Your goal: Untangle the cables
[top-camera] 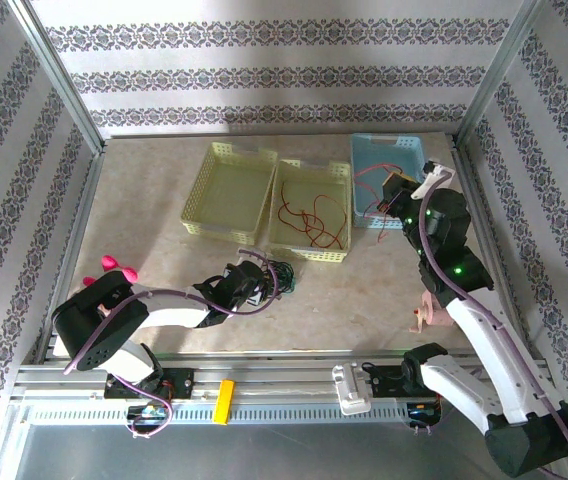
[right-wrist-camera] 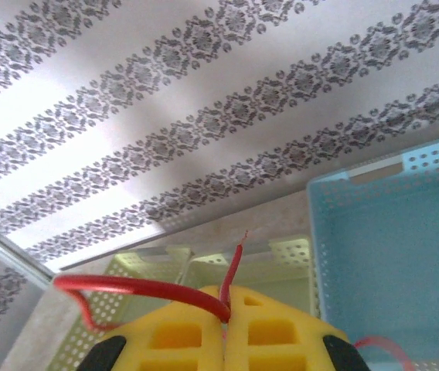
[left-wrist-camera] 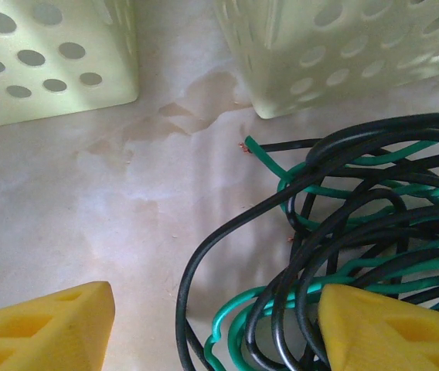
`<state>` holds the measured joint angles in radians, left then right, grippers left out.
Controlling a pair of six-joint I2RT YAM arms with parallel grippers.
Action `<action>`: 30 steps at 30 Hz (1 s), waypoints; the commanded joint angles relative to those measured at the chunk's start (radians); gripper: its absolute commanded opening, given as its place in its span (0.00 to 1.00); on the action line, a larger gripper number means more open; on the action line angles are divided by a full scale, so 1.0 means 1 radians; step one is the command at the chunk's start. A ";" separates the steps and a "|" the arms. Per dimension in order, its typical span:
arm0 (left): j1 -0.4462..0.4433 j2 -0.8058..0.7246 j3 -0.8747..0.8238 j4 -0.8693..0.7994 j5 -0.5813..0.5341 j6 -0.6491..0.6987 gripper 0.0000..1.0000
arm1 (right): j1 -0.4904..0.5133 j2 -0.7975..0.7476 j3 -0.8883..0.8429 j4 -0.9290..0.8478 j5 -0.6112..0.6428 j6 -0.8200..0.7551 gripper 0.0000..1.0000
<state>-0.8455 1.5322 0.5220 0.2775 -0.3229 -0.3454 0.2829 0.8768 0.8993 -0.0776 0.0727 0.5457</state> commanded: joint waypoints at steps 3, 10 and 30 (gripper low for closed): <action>-0.023 0.036 0.001 -0.055 -0.003 0.011 0.71 | -0.010 0.048 0.061 0.081 -0.115 0.024 0.00; -0.027 0.028 -0.005 -0.051 -0.004 0.013 0.71 | -0.010 0.221 0.111 0.095 -0.190 0.017 0.00; -0.030 -0.043 -0.045 -0.037 -0.015 0.010 0.72 | 0.115 0.660 0.046 0.014 -0.200 0.166 0.02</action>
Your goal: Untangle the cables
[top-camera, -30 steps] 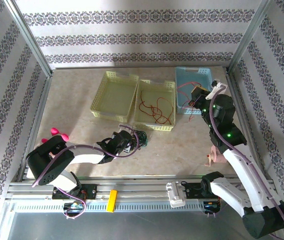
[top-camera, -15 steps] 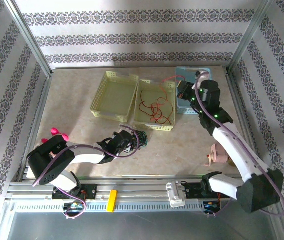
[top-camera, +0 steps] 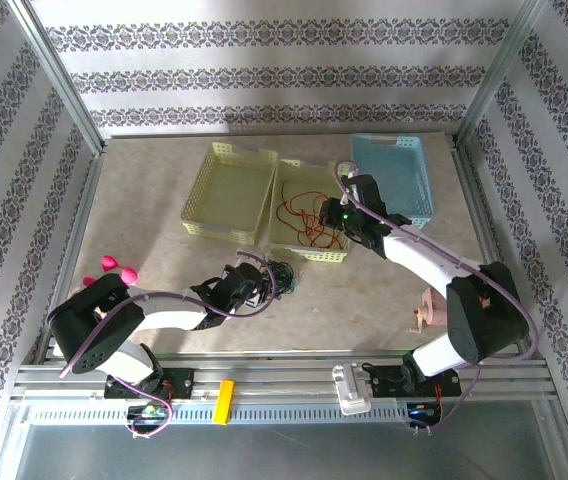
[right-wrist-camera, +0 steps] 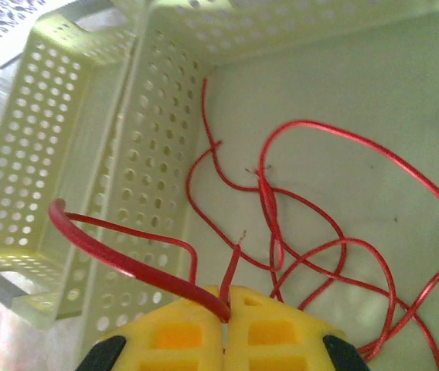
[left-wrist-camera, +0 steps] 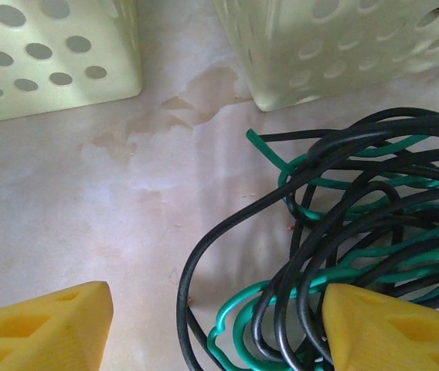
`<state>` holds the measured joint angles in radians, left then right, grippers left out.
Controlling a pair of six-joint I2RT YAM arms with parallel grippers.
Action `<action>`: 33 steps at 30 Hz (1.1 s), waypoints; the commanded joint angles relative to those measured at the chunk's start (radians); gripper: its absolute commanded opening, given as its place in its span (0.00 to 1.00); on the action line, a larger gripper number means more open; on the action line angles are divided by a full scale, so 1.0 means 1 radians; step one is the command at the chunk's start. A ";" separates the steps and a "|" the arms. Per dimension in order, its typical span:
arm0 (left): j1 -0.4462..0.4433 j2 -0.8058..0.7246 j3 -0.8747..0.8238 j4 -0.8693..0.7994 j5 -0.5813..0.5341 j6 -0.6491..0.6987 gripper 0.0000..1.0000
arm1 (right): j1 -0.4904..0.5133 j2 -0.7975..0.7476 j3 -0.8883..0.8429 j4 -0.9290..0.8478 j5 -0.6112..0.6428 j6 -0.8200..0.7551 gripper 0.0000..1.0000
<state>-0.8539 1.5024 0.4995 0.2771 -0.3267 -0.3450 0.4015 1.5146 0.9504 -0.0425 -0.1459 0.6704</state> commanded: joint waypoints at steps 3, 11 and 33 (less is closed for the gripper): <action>-0.022 -0.013 -0.023 -0.036 -0.012 0.008 0.72 | -0.009 0.045 0.012 -0.044 0.009 0.047 0.29; -0.022 -0.024 -0.026 -0.038 -0.024 0.000 0.72 | -0.013 -0.054 0.025 -0.143 0.121 0.014 0.46; -0.022 -0.019 -0.020 -0.030 -0.007 0.014 0.72 | 0.308 -0.065 -0.071 -0.274 -0.271 -0.348 0.45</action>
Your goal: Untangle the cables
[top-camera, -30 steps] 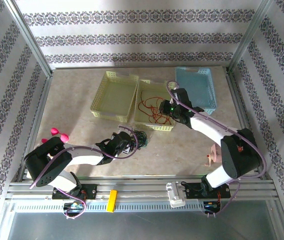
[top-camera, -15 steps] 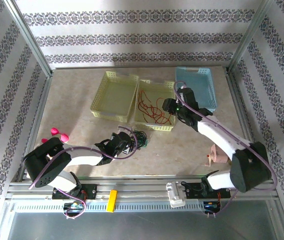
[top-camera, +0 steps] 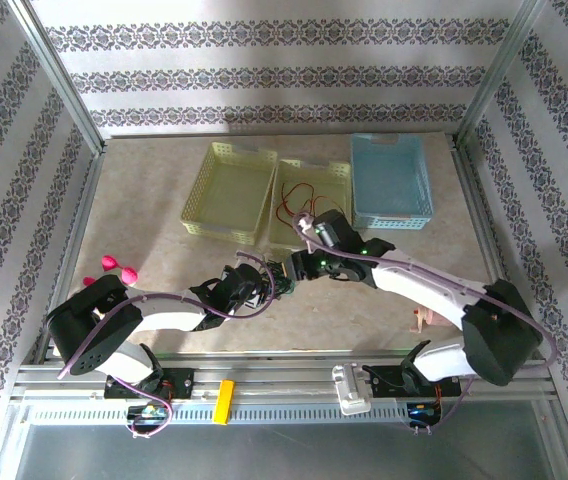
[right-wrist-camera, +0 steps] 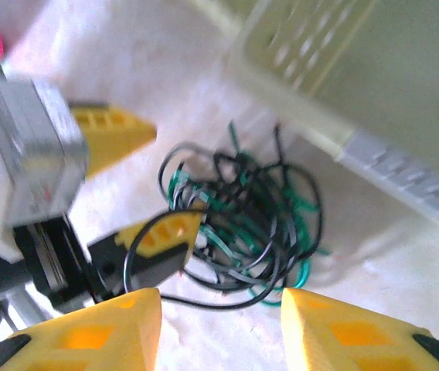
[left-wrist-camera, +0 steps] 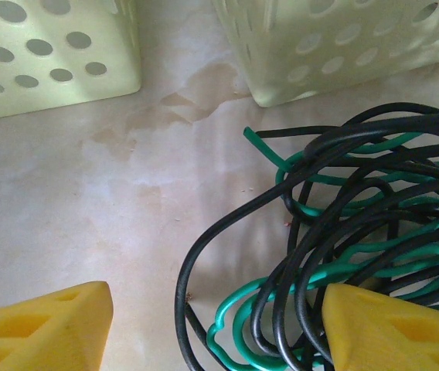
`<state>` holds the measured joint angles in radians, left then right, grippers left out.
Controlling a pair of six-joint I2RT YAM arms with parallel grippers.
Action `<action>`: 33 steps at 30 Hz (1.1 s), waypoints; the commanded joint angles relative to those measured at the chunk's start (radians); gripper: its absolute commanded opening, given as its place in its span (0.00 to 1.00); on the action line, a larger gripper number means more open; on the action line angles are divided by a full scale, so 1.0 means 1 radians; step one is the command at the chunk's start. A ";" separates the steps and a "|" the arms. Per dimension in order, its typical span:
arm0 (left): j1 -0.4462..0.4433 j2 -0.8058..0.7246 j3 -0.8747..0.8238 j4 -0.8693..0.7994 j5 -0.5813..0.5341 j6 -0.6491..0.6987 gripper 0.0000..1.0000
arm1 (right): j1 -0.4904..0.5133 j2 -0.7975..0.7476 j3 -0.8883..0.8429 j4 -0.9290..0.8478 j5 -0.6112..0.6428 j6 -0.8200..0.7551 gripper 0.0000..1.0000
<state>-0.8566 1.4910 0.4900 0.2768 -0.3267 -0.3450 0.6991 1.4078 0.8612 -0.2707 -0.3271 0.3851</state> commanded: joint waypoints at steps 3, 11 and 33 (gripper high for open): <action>-0.019 -0.008 -0.005 -0.038 0.000 0.019 0.72 | 0.026 0.099 0.063 -0.075 -0.121 -0.086 0.43; -0.019 -0.008 -0.008 -0.040 0.006 0.020 0.71 | 0.037 0.107 0.093 -0.070 -0.187 -0.119 0.43; -0.019 -0.017 -0.009 -0.041 0.024 0.032 0.72 | 0.032 0.242 0.224 -0.090 -0.244 -0.166 0.44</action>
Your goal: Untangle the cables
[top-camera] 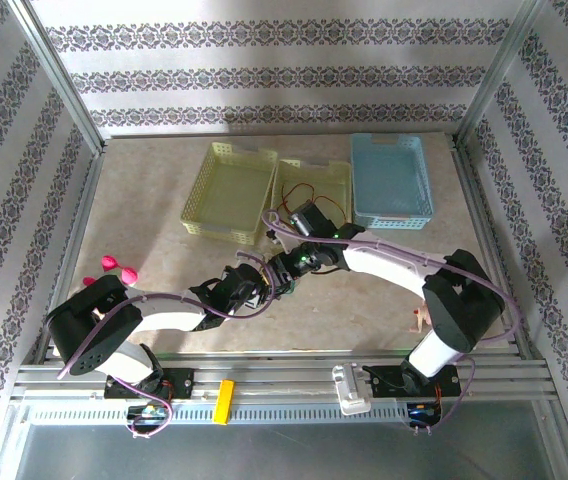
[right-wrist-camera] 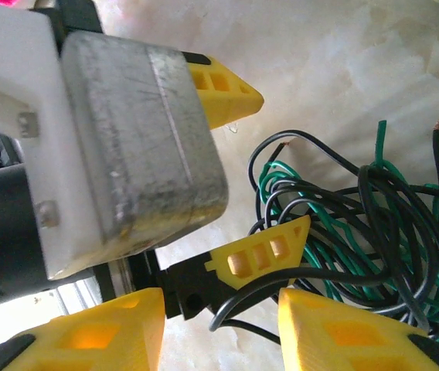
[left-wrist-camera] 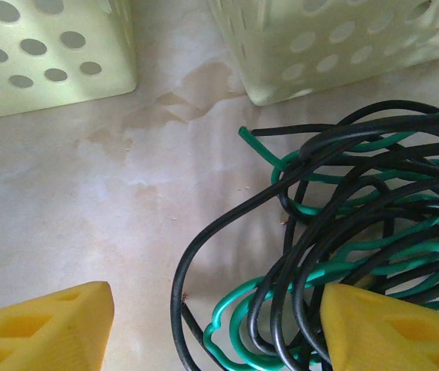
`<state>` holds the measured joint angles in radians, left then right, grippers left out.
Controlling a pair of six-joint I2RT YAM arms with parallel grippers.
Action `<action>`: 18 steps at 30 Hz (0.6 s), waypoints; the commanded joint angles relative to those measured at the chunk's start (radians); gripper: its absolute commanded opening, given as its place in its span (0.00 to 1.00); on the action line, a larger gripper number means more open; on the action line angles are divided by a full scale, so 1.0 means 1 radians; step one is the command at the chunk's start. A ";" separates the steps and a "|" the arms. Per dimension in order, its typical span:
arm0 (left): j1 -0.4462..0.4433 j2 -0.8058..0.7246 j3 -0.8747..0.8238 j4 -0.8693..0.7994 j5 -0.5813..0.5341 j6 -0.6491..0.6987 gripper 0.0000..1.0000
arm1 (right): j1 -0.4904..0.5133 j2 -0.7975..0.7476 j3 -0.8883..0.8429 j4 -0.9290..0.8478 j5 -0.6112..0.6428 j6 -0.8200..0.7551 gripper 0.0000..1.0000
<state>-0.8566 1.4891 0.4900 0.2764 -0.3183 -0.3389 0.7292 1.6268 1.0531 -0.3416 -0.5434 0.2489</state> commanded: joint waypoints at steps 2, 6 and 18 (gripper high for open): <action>-0.020 -0.014 -0.007 -0.042 0.017 0.028 0.71 | 0.001 0.032 0.037 -0.020 -0.031 -0.031 0.44; -0.019 -0.015 -0.007 -0.042 0.021 0.029 0.72 | 0.001 0.050 0.048 -0.019 -0.031 -0.034 0.44; -0.021 -0.016 -0.020 -0.033 0.004 0.017 0.72 | -0.021 0.013 0.003 0.030 0.076 0.005 0.02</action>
<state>-0.8570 1.4872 0.4900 0.2764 -0.3115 -0.3256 0.7254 1.6779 1.0790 -0.3431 -0.5194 0.2424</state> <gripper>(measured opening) 0.722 0.052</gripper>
